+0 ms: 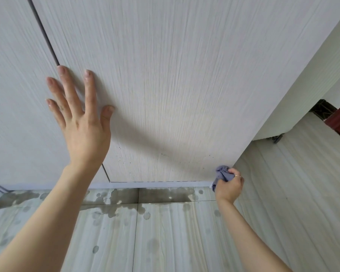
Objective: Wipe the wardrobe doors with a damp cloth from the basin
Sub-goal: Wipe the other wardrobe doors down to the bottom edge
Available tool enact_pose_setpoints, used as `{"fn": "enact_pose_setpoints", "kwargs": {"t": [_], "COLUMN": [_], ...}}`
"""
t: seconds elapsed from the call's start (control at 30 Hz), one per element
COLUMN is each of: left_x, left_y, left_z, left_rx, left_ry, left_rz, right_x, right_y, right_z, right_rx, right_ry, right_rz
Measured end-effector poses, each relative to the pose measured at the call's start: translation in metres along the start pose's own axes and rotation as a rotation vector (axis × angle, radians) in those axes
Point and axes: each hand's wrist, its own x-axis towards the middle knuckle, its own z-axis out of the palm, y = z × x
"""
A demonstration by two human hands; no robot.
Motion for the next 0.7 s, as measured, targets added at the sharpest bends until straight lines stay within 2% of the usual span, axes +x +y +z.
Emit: {"fn": "enact_pose_setpoints", "kwargs": {"t": [0.03, 0.1, 0.17, 0.27, 0.4, 0.47, 0.57, 0.63, 0.7], "left_x": [0.0, 0.0, 0.0, 0.0, -0.002, -0.002, -0.001, -0.001, -0.002], "left_y": [0.0, -0.001, 0.0, 0.0, 0.001, 0.001, 0.002, 0.003, 0.002], "left_z": [0.0, 0.0, 0.001, 0.003, 0.004, 0.004, 0.003, 0.003, 0.003], "left_rx": [0.005, 0.011, 0.006, 0.009, 0.0, 0.007, -0.001, -0.002, -0.002], "left_ry": [0.005, 0.009, 0.016, 0.027, 0.018, 0.017, 0.023, 0.027, 0.023], "left_rz": [0.002, 0.005, 0.0, -0.004, -0.016, -0.017, -0.021, -0.019, -0.017], "right_x": [0.001, 0.002, 0.0, -0.006, -0.014, -0.021, -0.029, -0.031, -0.034], "right_y": [-0.004, -0.021, -0.044, -0.074, -0.051, -0.019, 0.012, 0.007, -0.014], "right_z": [0.002, 0.002, -0.001, -0.002, 0.001, 0.006, 0.011, 0.011, 0.007], "right_rx": [0.06, 0.158, 0.26, 0.318, 0.045, -0.158, -0.313, -0.177, 0.039], "right_ry": [0.015, 0.049, 0.057, 0.068, 0.059, -0.085, -0.279, -0.243, -0.141], "right_rz": [0.073, 0.05, -0.116, -0.462, -0.771, -0.713, -0.393, -0.282, -0.305]}}
